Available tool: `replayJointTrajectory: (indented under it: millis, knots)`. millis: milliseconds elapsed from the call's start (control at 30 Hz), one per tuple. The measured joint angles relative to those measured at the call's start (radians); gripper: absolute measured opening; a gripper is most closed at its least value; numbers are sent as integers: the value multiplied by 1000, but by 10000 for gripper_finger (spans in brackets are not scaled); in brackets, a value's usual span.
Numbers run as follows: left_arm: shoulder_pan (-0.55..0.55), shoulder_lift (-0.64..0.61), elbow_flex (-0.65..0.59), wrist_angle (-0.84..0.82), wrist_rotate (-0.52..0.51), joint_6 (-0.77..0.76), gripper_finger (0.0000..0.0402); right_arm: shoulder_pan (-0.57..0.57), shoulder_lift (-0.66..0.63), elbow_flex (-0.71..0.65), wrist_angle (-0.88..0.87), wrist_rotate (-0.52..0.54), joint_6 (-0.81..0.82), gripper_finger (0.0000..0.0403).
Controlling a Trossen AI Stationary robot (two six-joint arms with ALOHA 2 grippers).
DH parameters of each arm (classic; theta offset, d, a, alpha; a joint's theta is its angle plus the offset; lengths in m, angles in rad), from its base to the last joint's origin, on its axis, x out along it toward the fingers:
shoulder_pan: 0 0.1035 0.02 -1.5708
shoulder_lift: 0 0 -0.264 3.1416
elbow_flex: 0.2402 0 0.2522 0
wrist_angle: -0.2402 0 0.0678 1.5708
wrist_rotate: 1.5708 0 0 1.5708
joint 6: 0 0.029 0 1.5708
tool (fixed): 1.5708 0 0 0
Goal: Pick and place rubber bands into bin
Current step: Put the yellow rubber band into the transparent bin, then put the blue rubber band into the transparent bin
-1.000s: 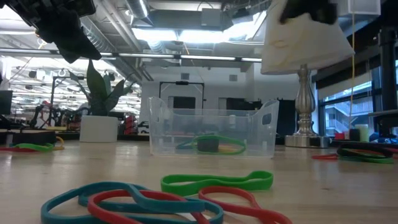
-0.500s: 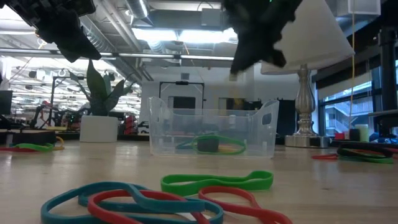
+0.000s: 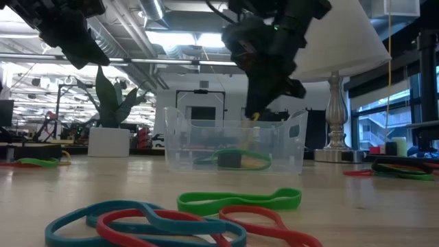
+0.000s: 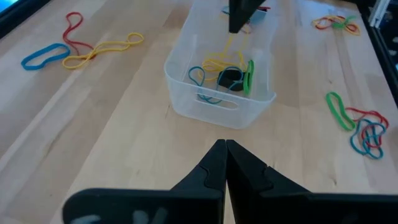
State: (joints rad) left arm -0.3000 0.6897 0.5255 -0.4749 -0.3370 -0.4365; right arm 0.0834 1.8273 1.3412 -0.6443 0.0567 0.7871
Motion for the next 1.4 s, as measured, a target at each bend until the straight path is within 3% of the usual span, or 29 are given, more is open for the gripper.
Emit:
replayJointTrajectory:
  millis: [200,367,700,1067,1400]
  knots:
    - [0,0,0,0,18,56,3,-3,129,222,-215,1,-65,0]
    - [0,0,0,0,20,57,3,-10,235,319,-286,-7,-62,0]
    - [0,0,0,-1,70,57,3,-9,322,328,-279,-33,28,7]
    - [0,0,0,0,70,57,3,-9,327,324,-265,-28,108,68]
    - [0,0,0,0,69,56,3,-8,214,324,-302,-24,129,84]
